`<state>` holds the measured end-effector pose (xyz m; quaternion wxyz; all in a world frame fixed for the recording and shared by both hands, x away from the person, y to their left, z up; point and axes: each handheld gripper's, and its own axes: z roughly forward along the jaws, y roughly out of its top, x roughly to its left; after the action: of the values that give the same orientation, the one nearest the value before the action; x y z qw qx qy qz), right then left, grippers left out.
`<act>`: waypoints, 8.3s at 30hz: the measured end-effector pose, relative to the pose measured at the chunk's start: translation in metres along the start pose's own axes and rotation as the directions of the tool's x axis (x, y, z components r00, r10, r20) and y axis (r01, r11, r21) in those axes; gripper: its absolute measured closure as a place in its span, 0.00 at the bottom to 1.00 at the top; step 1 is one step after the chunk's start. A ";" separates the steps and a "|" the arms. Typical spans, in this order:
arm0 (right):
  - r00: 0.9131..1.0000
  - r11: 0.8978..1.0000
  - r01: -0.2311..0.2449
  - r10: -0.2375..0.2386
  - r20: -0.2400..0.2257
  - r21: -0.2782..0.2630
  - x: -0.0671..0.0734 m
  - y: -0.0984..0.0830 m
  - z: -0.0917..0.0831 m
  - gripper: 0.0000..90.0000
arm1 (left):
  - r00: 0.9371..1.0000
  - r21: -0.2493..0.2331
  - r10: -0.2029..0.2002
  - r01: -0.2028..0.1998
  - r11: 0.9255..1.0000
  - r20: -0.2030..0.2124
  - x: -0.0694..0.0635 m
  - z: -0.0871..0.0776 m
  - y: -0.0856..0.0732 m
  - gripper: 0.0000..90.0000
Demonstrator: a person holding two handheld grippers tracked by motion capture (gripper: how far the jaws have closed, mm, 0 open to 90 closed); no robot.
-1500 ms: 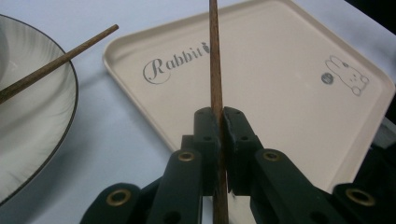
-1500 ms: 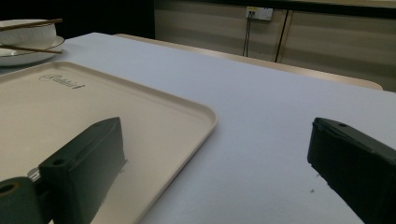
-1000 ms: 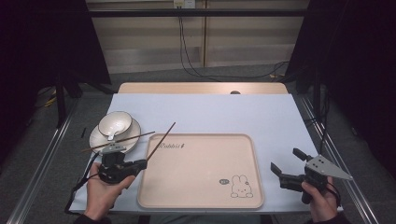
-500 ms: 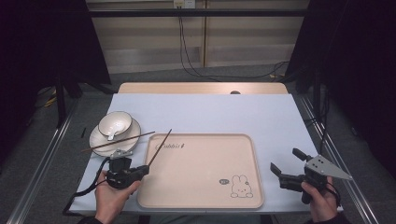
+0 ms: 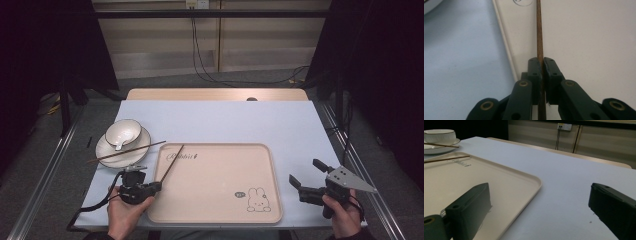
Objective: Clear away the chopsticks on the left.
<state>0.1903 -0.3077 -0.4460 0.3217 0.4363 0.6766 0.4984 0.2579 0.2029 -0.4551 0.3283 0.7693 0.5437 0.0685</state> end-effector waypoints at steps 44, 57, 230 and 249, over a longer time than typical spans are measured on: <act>1.000 1.000 0.000 0.000 -0.001 -0.007 0.000 0.000 0.000 0.05 | 0.984 -0.146 0.145 -0.128 0.981 0.108 0.004 -0.010 0.008 0.26; 1.000 1.000 0.000 0.000 0.001 -0.011 0.001 0.000 0.000 0.05 | 0.953 -0.280 0.250 -0.196 0.940 0.171 0.047 -0.045 0.011 0.04; 1.000 1.000 -0.008 0.008 0.004 0.000 0.000 0.000 0.000 0.05 | 0.994 -0.022 0.059 -0.057 0.998 0.090 -0.004 0.002 0.011 0.94; 1.000 1.000 -0.004 0.004 0.002 -0.004 -0.001 0.000 0.001 0.05 | 0.993 0.007 0.037 -0.038 0.999 0.112 -0.011 0.014 0.005 0.92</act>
<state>0.1910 -0.3080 -0.4465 0.3220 0.4375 0.6746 0.4999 0.2635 0.1861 -0.4603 0.3534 0.7835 0.5103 0.0292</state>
